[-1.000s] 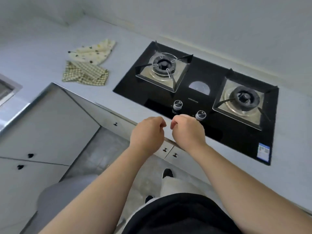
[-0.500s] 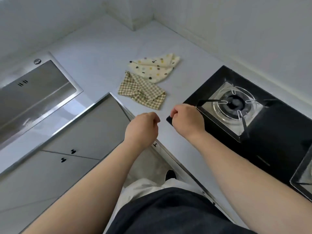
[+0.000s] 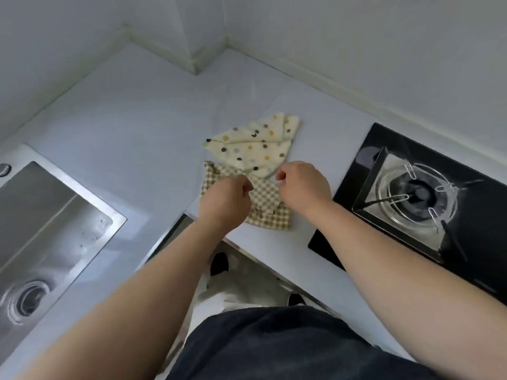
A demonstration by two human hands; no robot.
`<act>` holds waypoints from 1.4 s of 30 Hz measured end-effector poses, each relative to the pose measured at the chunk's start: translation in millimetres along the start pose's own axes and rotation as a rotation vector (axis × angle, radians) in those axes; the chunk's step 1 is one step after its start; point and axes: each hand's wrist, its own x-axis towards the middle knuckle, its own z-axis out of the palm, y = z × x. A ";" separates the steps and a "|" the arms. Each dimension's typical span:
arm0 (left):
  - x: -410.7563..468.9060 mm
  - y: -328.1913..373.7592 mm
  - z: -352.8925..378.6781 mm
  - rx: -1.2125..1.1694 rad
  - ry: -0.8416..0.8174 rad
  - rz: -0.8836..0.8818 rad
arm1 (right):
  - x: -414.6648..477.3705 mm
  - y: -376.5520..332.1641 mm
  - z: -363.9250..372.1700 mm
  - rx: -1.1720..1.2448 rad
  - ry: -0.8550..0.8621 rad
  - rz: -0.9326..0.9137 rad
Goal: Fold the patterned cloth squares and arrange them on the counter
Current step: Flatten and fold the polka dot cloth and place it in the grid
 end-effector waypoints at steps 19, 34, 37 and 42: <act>166.6 -53.9 -13.0 -0.050 -0.184 0.052 | 163.1 -28.2 25.4 -0.110 0.126 0.238; 59.0 -37.3 -192.1 -0.267 0.620 0.038 | 44.2 -171.4 -102.2 0.269 0.575 -0.480; 24.0 -65.5 -217.4 -0.186 0.717 0.107 | 19.9 -191.5 -87.4 0.253 0.574 -0.601; -31.5 -141.5 -190.2 -0.089 0.613 0.097 | -5.5 -198.7 -17.8 0.119 0.375 -0.659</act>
